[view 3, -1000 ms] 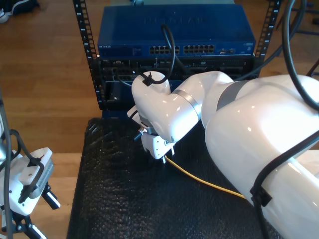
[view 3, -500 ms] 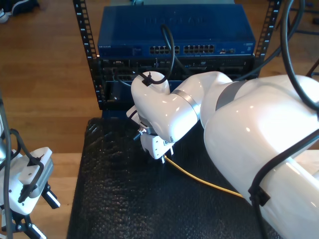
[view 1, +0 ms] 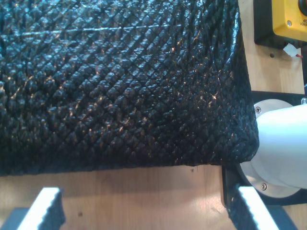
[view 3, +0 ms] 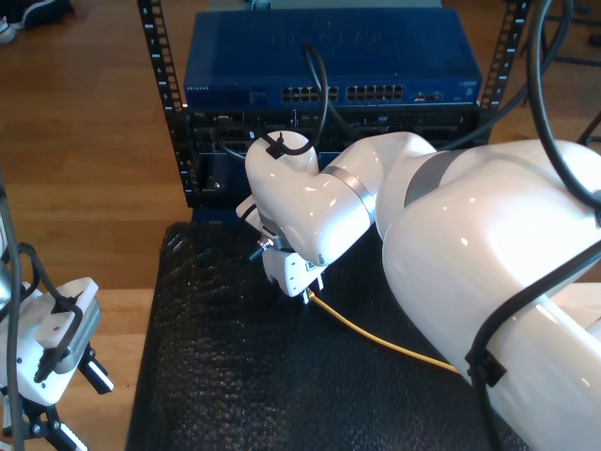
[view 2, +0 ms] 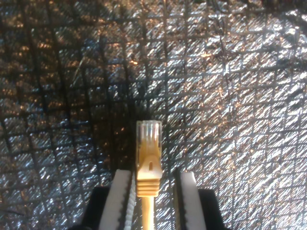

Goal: Grab the cable and plug it in

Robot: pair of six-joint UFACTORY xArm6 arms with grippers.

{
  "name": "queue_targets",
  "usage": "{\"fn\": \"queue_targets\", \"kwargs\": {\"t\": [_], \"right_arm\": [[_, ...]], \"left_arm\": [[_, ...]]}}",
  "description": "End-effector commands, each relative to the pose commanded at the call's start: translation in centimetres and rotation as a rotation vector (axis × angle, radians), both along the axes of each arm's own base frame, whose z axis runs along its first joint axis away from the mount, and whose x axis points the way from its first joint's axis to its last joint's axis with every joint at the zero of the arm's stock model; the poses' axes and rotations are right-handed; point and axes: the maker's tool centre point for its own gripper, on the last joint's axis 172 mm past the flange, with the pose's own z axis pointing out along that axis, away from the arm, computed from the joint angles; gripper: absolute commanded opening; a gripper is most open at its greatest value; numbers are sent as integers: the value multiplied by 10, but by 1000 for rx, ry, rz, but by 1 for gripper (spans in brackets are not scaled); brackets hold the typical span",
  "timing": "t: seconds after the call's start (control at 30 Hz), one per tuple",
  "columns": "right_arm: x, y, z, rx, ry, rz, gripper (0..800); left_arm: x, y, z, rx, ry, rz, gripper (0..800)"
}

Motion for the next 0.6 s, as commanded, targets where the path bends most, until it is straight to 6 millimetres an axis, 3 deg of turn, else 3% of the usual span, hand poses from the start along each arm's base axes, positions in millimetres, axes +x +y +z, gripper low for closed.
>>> {"fn": "queue_targets", "kwargs": {"t": [0.4,0.6], "right_arm": [[-1,-2,-4,-1,9,-6,201],[-1,-2,-4,-1,9,-7,142]], "left_arm": [[0,0,0,0,0,0,800],[0,0,0,0,0,0,800]]}}
